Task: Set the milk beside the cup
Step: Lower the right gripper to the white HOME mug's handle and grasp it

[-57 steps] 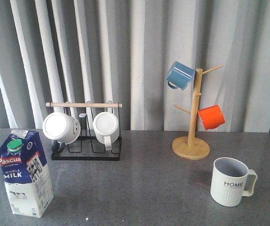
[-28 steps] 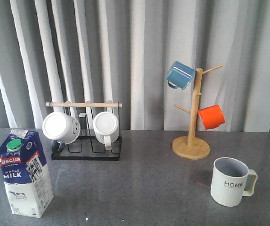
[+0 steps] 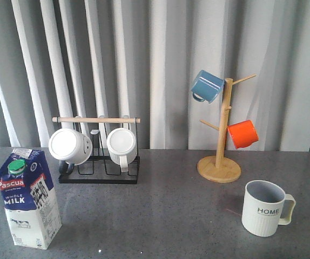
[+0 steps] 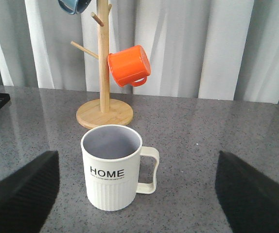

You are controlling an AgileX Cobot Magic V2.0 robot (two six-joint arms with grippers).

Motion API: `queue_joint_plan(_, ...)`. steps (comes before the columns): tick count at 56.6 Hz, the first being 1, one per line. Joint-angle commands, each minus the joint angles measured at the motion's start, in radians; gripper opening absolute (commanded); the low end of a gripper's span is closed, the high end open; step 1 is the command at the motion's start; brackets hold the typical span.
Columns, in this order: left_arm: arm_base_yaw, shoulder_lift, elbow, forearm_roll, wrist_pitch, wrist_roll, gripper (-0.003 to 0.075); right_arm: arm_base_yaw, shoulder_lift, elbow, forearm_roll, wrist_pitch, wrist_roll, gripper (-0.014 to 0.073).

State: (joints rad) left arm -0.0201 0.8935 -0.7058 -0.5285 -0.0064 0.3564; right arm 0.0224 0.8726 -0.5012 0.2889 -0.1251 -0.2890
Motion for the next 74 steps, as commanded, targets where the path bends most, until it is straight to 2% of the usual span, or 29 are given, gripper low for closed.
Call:
queue_joint_plan(1,-0.002,-0.01,-0.035,-0.003,-0.066,-0.001,0.0631,-0.004,-0.003,-0.035,-0.003,-0.085,-0.007,0.0688)
queue_joint_plan(13,-0.002,-0.01,-0.035,-0.003,-0.056,-0.001,0.0608,-0.006,0.002,-0.034,-0.004,-0.09,-0.008,0.0659)
queue_joint_plan(22,-0.002,-0.01,-0.035,-0.003,-0.056,-0.001,0.0567,-0.006,0.049,-0.034,-0.011,-0.098,-0.105,0.062)
queue_joint_plan(29,-0.002,-0.01,-0.035,-0.003,-0.055,-0.001,0.0546,-0.052,0.137,-0.034,-0.054,-0.186,-0.105,0.0595)
queue_joint_plan(35,-0.002,-0.01,-0.035,-0.003,-0.056,-0.001,0.0533,-0.112,0.255,-0.034,-0.214,-0.29,-0.022,0.0583)
queue_joint_plan(43,-0.002,-0.011,-0.035,-0.003,-0.048,-0.001,0.0533,-0.18,0.427,-0.034,-0.451,-0.439,0.217,0.0582)
queue_joint_plan(47,-0.002,-0.011,-0.035,-0.003,-0.049,-0.001,0.0533,-0.189,0.496,-0.034,-0.508,-0.534,0.307,0.0582)
queue_joint_plan(60,-0.002,-0.011,-0.035,-0.003,-0.047,-0.001,0.0533,-0.19,0.716,-0.034,-0.482,-0.861,0.281,0.0582)
queue_joint_plan(74,-0.002,-0.011,-0.035,-0.003,-0.047,-0.001,0.0533,-0.19,0.861,-0.038,-0.399,-0.986,0.258,0.0582)
